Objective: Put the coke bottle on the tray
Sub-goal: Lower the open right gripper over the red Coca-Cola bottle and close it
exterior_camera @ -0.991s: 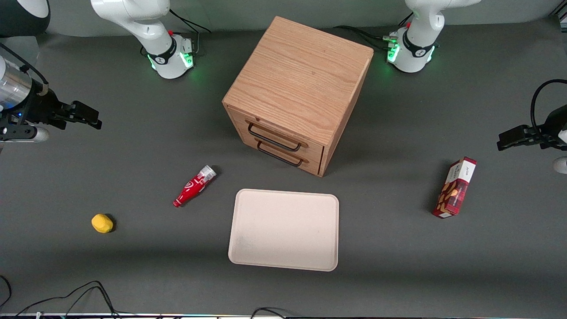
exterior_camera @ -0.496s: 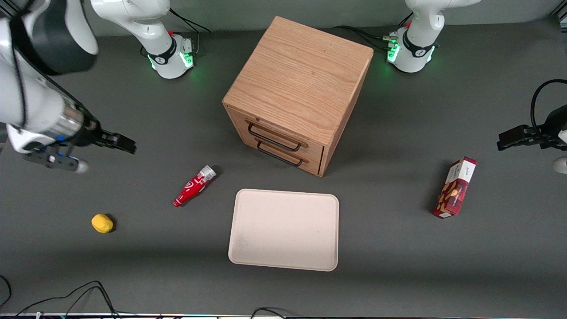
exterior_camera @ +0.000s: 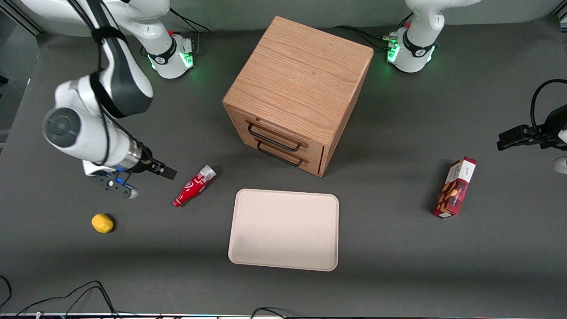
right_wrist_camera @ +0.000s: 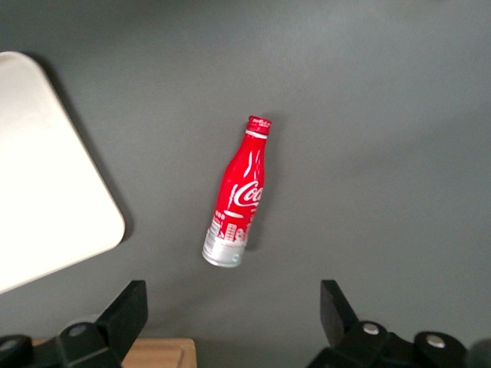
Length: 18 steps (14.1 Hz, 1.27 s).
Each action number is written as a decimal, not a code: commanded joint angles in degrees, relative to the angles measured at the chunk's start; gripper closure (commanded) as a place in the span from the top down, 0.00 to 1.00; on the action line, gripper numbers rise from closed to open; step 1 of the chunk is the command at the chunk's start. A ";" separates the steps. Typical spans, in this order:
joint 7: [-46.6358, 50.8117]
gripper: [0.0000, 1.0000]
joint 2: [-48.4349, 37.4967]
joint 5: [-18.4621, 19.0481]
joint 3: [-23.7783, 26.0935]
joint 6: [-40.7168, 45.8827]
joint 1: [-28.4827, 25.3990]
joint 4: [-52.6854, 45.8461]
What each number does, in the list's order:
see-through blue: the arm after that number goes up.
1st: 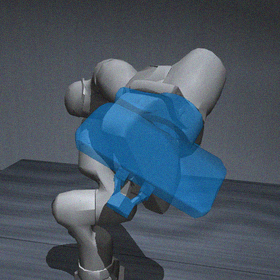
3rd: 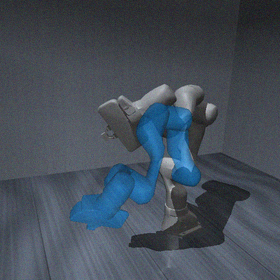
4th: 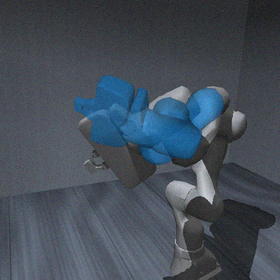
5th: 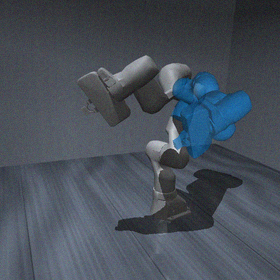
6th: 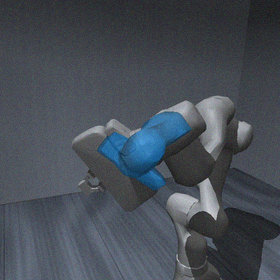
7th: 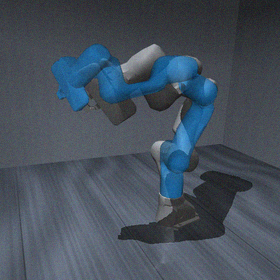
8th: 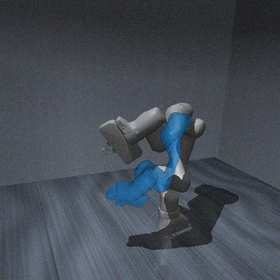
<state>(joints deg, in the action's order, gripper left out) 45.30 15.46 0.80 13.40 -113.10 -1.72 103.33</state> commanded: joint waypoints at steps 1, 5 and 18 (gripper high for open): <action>6.81 1.00 1.67 1.66 0.40 -9.29 -0.13 6.24; 7.87 1.00 6.41 1.92 0.31 -21.10 0.57 11.55; 16.84 0.28 16.35 8.08 0.31 -31.13 0.75 11.37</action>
<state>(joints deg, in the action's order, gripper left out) 60.15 31.75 7.26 13.33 -143.90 -1.41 115.19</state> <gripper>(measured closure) 0.361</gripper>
